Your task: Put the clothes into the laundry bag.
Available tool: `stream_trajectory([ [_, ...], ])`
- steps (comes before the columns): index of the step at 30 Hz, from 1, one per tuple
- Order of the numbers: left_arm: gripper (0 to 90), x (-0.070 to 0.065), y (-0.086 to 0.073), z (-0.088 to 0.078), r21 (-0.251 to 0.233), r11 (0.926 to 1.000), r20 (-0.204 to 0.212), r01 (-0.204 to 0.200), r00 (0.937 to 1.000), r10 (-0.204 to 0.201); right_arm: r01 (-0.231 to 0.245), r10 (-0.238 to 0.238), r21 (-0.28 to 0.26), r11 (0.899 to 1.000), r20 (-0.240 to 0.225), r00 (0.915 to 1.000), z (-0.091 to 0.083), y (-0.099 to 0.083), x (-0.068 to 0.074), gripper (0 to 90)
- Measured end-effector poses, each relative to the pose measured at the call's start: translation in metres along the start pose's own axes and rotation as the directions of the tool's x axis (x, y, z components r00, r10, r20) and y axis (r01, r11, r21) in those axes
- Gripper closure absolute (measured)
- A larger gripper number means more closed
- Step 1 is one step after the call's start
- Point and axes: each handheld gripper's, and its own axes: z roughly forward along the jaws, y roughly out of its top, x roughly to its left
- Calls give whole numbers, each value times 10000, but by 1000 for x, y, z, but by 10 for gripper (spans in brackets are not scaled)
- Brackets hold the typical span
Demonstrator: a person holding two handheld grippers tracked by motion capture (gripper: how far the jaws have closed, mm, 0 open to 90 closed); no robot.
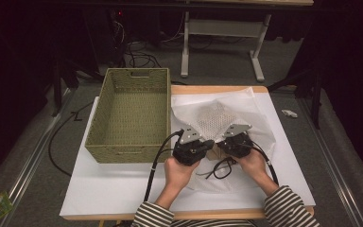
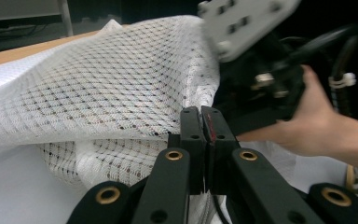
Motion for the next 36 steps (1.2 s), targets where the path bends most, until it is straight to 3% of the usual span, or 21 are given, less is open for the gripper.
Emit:
stream_trajectory([
  [2, 883, 0, -1, 1, 48, 10000, 33, 21, 10000, -21, -247, 247, -3, 9997, 178, 9995, 7, 0, -3, 830],
  [6, 883, 2, -4, 2, 126, 9999, 50, 85, 10000, -86, -322, 319, -193, 9993, -153, 9994, -3, 0, 0, 709],
  [10, 882, 4, -7, 4, 135, 9997, 42, 192, 9998, -192, -469, 447, -323, 9984, -675, 9967, -31, -11, 8, 549],
  [13, 883, 4, -7, 5, 119, 9997, 25, 194, 9998, -195, -467, 442, -377, 9982, -640, 9970, -44, -19, 9, 512],
  [17, 882, 4, -7, 5, 138, 9997, -24, 203, 9998, -202, -746, 705, -926, 9929, -470, 9964, -70, -35, 8, 448],
  [21, 882, 4, -7, 5, 131, 9997, -40, 209, 9998, -209, -762, 731, -994, 9921, -344, 9967, -89, -53, 11, 518],
  [22, 882, 4, -7, 5, 137, 9997, -44, 202, 9998, -202, -656, 637, -841, 9943, -257, 9976, -90, -57, 12, 580],
  [23, 882, 4, -7, 5, 137, 9997, -46, 199, 9998, -199, -457, 445, -387, 9982, -316, 9985, -89, -66, 14, 713],
  [24, 882, 4, -7, 5, 147, 9997, -47, 193, 9998, -193, -457, 445, -387, 9982, -316, 9985, -89, -66, 14, 713],
  [27, 882, 3, -7, 5, 187, 9996, -58, 190, 9998, -189, -166, 171, 77, 9998, -565, 9983, -79, -75, 15, 860],
  [29, 883, 3, -7, 5, 221, 9996, -46, 177, 9998, -176, -56, 80, 375, 9993, -640, 9979, -70, -78, 16, 897],
  [31, 882, 2, -8, 6, 225, 9996, -40, 161, 9999, -161, -238, 274, 565, 9981, -634, 9976, -59, -77, 13, 900],
  [34, 883, 2, -8, 6, 311, 9994, -10, 122, 9999, -122, -513, 541, 495, 9975, -570, 9969, -47, -71, 9, 900],
  [36, 883, 2, -9, 7, 374, 9992, 47, 137, 9999, -139, -437, 453, 341, 9985, -465, 9979, -42, -65, 9, 900],
])
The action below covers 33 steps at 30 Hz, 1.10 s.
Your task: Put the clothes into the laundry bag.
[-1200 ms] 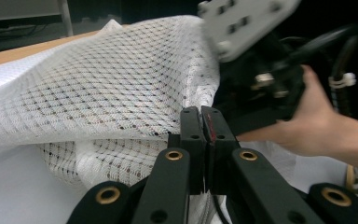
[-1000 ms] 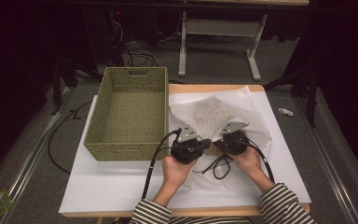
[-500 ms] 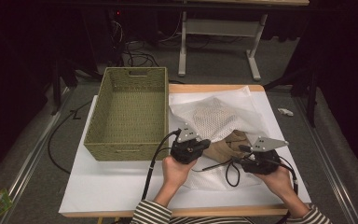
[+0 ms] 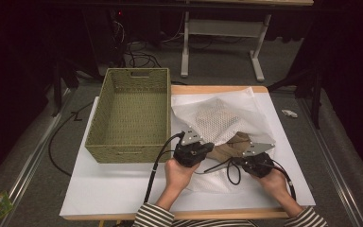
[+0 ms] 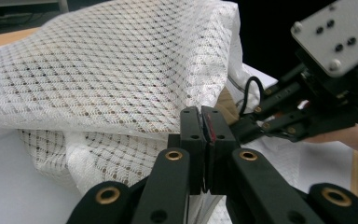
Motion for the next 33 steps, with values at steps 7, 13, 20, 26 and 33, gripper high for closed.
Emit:
stream_trajectory([
  [7, 883, -4, 1, -3, 3, 9999, 194, -112, 9997, 112, -87, 93, -181, 9998, 358, 9993, 16, 26, -7, 900],
  [13, 884, -4, 1, -2, 66, 9999, 243, -145, 9996, 143, 37, -24, -123, 9999, 966, 9953, 31, 46, -14, 900],
  [20, 884, -3, -1, -3, 177, 9997, 223, -192, 9996, 189, -671, 670, -63, 9977, 1872, 9800, 59, 47, -38, 900],
  [26, 884, -1, -4, -4, 182, 9997, 80, -178, 9998, 176, -472, 453, 65, 9989, 1764, 9833, 53, 51, -35, 824],
  [33, 883, 0, -4, -4, 116, 9997, -33, -236, 9997, 236, 99, -35, -465, 9989, 1369, 9906, 6, 26, -17, 722],
])
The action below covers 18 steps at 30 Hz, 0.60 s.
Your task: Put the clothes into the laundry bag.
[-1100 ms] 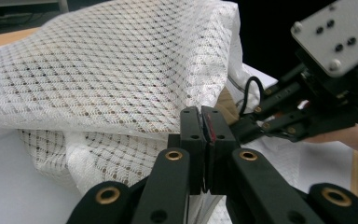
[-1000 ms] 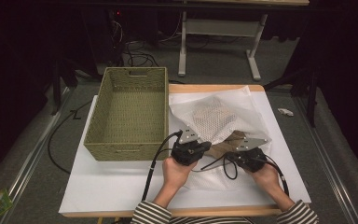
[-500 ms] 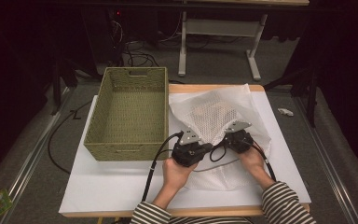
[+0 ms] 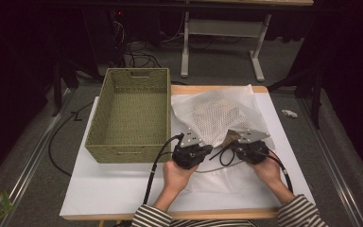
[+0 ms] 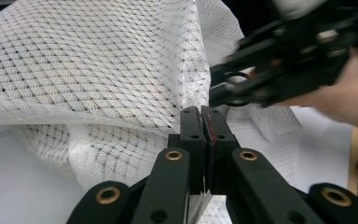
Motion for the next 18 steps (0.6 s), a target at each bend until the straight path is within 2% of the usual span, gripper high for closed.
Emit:
stream_trajectory([
  [3, 883, 1, -1, 0, -91, 9999, -2, 98, 10000, -98, -159, 159, -135, 9998, -8, 9999, -20, -15, -4, 708],
  [7, 882, 1, -3, 1, -95, 9999, -26, 95, 10000, -95, -389, 386, 63, 9992, 459, 9982, -31, -35, -13, 689],
  [9, 882, 2, -4, 0, -106, 9999, -42, 127, 9999, -128, -592, 585, 104, 9982, 579, 9966, -33, -43, -17, 693],
  [10, 883, 2, -4, 0, -100, 9999, -54, 134, 9999, -134, -975, 967, 162, 9951, 446, 9943, -35, -50, -22, 711],
  [14, 883, 3, -3, -1, -154, 9997, -23, 198, 9998, -198, -1035, 1020, 572, 9930, 287, 9944, -28, -52, -23, 703],
  [16, 883, 1, -3, 0, -147, 9997, 4, 189, 9998, -189, -826, 796, 842, 9930, 378, 9961, -19, -48, -22, 702],
  [18, 883, 0, -4, 0, -118, 9998, 39, 154, 9999, -154, -821, 763, 966, 9919, 618, 9952, -7, -43, -24, 706],
])
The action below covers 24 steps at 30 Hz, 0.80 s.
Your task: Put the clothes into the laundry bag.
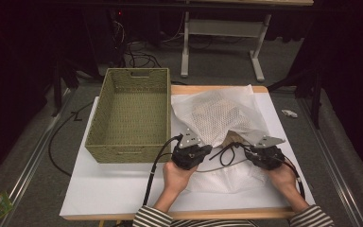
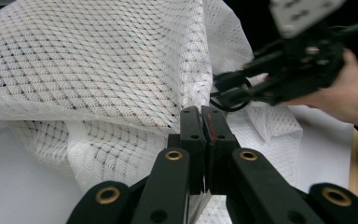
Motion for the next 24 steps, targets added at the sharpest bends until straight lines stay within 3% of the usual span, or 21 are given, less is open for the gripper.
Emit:
stream_trajectory([
  [5, 883, -2, -2, -3, -32, 10000, 54, -30, 10000, 30, -503, 497, 151, 9986, 379, 9980, 34, 16, -9, 746],
  [7, 883, -1, -4, -4, -67, 10000, 70, 19, 10000, -18, -803, 799, 76, 9967, 420, 9959, 41, 21, -13, 752],
  [12, 882, 0, -5, -2, -104, 9999, 116, 89, 9999, -88, -885, 871, 192, 9959, 670, 9939, 47, 29, -17, 748],
  [15, 882, 1, -6, -4, -164, 9998, 72, 106, 9999, -105, -627, 622, 173, 9979, 248, 9978, 39, 26, -11, 696],
  [19, 882, 2, -5, -6, -160, 9998, 33, 134, 9999, -134, -33, 30, -197, 9998, -121, 9999, 9, 12, 0, 661],
  [24, 881, 2, -5, -5, -227, 9996, 28, 185, 9998, -185, -275, 253, -838, 9961, -272, 9993, -31, -10, -1, 641],
])
